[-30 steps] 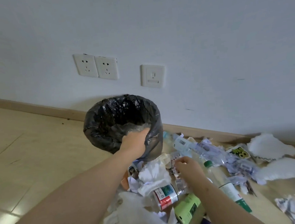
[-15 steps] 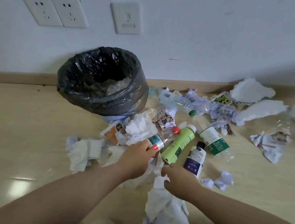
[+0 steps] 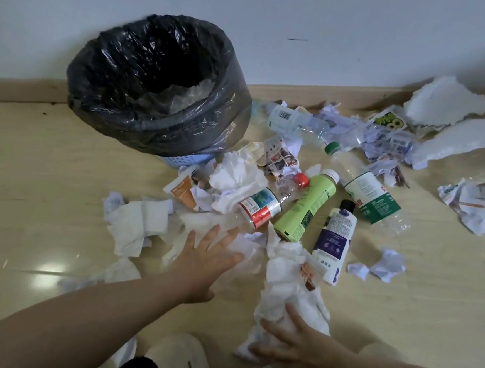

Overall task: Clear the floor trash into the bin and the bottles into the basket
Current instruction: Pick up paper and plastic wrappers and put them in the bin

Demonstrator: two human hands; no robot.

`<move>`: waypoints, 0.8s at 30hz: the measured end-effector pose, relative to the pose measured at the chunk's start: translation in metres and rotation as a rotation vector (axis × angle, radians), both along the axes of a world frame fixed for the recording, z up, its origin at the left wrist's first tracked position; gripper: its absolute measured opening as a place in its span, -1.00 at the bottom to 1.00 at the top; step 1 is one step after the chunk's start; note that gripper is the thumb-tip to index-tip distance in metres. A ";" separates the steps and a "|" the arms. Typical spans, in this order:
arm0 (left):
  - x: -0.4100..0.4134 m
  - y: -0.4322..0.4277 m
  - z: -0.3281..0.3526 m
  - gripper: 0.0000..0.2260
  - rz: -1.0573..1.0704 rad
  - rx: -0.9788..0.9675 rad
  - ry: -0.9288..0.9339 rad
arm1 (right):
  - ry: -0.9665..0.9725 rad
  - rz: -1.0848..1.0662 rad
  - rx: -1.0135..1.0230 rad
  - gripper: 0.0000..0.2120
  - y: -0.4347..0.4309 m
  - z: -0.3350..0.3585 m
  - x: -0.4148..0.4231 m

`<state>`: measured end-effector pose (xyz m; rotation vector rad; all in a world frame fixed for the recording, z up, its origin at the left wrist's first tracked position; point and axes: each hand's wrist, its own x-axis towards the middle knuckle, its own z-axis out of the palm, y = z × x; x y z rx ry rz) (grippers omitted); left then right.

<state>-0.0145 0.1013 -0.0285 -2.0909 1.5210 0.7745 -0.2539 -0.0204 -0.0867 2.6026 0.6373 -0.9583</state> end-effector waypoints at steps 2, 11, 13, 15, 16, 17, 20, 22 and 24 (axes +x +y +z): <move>0.000 0.000 -0.004 -0.25 0.015 -0.009 0.005 | 0.020 0.020 0.146 -0.35 -0.014 0.004 0.026; 0.006 -0.014 -0.014 -0.46 0.092 -0.166 0.026 | -0.210 -0.506 0.305 -0.68 -0.053 0.035 0.104; 0.015 -0.026 -0.010 -0.47 0.172 -0.232 0.112 | -0.198 -0.574 0.297 -0.66 -0.066 0.043 0.119; 0.023 -0.040 -0.001 -0.47 0.244 -0.279 0.189 | -0.201 -0.666 0.287 -0.67 -0.081 0.056 0.133; 0.026 -0.047 0.003 -0.46 0.292 -0.304 0.223 | -0.199 -0.707 0.274 -0.68 -0.089 0.063 0.138; 0.028 -0.052 0.006 -0.45 0.346 -0.316 0.266 | -0.199 -0.742 0.259 -0.69 -0.097 0.070 0.143; 0.028 -0.067 0.014 -0.49 0.455 -0.327 0.346 | -0.216 -0.812 0.219 -0.71 -0.119 0.086 0.146; 0.029 -0.074 0.020 -0.50 0.487 -0.332 0.376 | -0.197 -0.883 0.206 -0.71 -0.129 0.096 0.142; 0.029 -0.076 0.027 -0.47 0.573 -0.342 0.439 | -0.181 -0.933 0.161 -0.67 -0.134 0.102 0.134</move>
